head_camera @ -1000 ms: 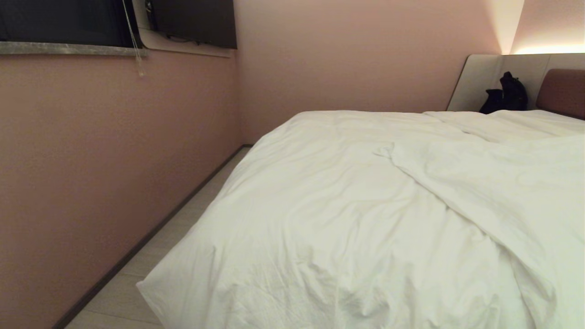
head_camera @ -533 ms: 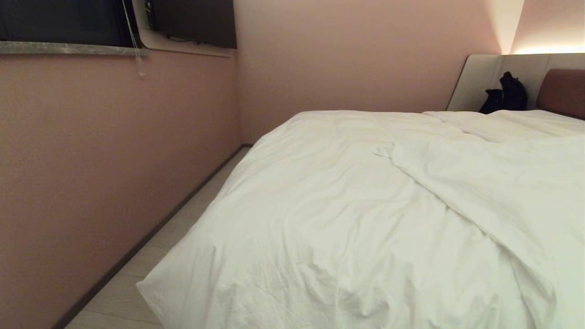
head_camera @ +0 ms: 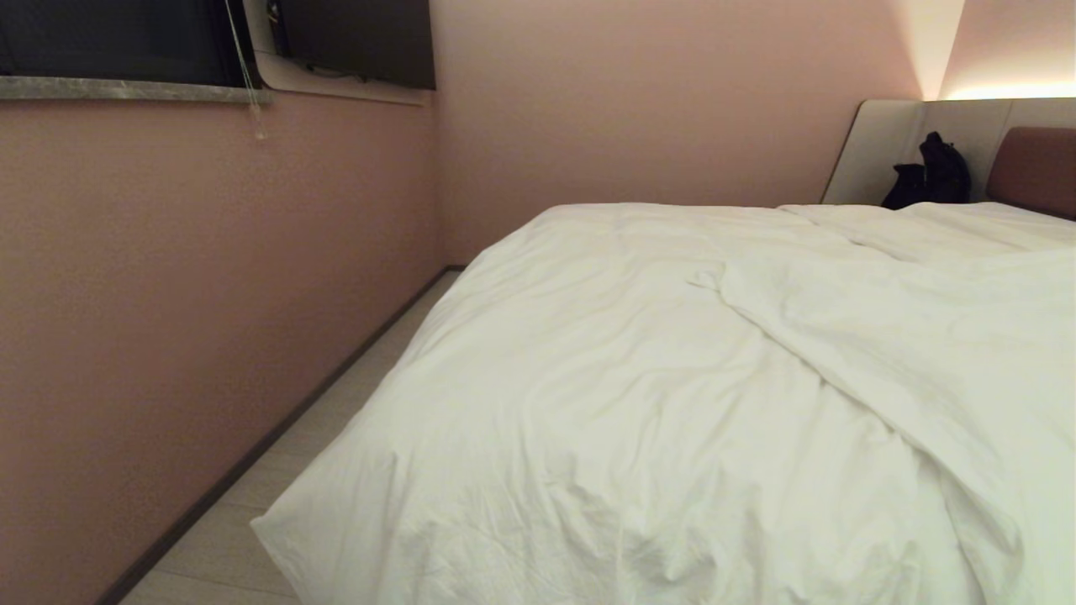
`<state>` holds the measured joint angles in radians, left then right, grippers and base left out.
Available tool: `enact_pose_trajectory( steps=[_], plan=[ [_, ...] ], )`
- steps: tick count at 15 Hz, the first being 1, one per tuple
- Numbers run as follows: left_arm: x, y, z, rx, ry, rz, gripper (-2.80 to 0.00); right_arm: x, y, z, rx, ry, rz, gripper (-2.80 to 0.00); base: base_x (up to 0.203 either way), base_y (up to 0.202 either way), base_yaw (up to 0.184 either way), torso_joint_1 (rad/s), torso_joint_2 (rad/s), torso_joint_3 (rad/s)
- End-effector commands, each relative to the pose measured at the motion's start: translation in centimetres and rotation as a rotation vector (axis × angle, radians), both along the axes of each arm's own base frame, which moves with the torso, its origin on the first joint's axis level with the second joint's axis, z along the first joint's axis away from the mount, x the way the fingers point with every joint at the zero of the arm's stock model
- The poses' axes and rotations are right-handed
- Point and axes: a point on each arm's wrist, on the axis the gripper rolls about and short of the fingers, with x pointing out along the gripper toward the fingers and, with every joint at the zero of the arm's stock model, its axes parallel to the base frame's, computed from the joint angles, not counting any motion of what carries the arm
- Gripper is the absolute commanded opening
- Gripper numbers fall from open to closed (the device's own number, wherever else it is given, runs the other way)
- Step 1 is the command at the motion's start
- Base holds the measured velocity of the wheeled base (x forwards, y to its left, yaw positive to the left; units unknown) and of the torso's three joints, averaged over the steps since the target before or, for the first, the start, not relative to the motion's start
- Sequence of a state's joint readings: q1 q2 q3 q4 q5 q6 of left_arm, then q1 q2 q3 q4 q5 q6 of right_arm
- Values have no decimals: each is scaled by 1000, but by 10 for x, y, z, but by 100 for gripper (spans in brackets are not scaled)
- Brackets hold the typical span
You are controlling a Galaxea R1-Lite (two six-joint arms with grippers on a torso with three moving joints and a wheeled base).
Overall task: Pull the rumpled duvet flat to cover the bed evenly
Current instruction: Hold the folded corner of the quilt
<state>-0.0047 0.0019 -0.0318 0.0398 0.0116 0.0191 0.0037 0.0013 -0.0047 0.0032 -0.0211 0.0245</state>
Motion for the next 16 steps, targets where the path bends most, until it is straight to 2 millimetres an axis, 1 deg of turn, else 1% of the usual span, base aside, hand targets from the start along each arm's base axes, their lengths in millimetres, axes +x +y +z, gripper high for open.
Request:
enact_pose_trajectory(
  steps=[1,8,9,16],
  plan=[
    [2,0,-7,-1,16,-10,-280,0,0,0,0,0,0,-280,0,0,0,0,0,0],
    [2,0,-7,0,8,-11,-280,0,0,0,0,0,-1,-280,0,0,0,0,0,0],
    [2,0,-7,-4,8,-11,-280,0,0,0,0,0,0,-280,-86,0,3,9,5,2],
    [2,0,-7,-4,8,-11,-280,0,0,0,0,0,0,-280,-192,0,2,1,1,3]
  ],
)
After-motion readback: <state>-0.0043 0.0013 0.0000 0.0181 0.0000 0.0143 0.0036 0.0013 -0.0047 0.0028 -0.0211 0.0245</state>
